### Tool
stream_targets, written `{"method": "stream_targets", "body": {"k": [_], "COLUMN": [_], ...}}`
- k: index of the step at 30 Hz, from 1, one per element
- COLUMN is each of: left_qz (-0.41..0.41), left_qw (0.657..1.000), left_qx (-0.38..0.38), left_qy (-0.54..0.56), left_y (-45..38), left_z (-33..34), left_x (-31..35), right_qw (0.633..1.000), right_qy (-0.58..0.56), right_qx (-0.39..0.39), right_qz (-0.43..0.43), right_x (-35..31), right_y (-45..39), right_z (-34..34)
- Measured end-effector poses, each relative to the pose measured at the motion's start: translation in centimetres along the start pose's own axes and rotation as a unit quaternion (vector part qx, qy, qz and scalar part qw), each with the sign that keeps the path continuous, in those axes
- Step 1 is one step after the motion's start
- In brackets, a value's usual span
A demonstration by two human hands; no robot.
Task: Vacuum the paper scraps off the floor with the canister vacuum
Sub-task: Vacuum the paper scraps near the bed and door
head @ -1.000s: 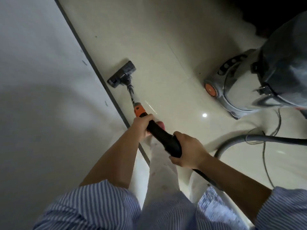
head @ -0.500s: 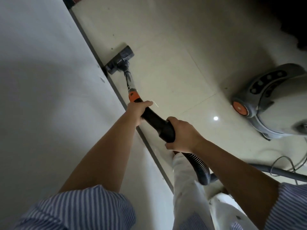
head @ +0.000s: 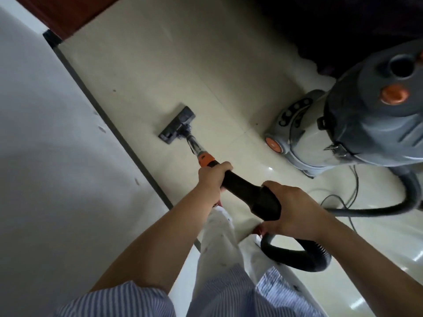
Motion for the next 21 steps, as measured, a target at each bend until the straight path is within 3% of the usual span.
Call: {"method": "stream_targets", "body": {"k": [5,10,15,21], "left_qz": [-0.031,-0.046,-0.013,0.017], "left_qw": [0.997,0.992,0.988,0.984], "left_qx": [-0.039,-0.034,0.025,0.063], "left_qy": [-0.062,-0.109,-0.150,-0.167], "left_y": [3.9,4.4,3.3,-1.3], "left_z": [8.7,10.9,10.4,7.7], "left_x": [-7.5,-9.6,-5.5,5.2], "right_qw": [0.996,0.995,0.993,0.993], "right_qy": [-0.018,-0.018,-0.058,-0.066], "right_qx": [0.036,0.039,0.065,0.077], "right_qz": [0.075,0.090,0.084,0.068], "right_x": [5.7,7.6,8.1,6.5], "right_y": [10.4,13.0,9.4,-1.8], "right_z": [-1.5,-0.8,-1.1,-2.9]}}
Point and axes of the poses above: each hand's wrist, its own y-axis away from the middle knuckle, its own z-axis out of the palm, x = y × z, the point moved 7 cm from there along -y, towards the middle knuckle, and after that the axes turned 10 degrees about -z, right-handed, at the moved point
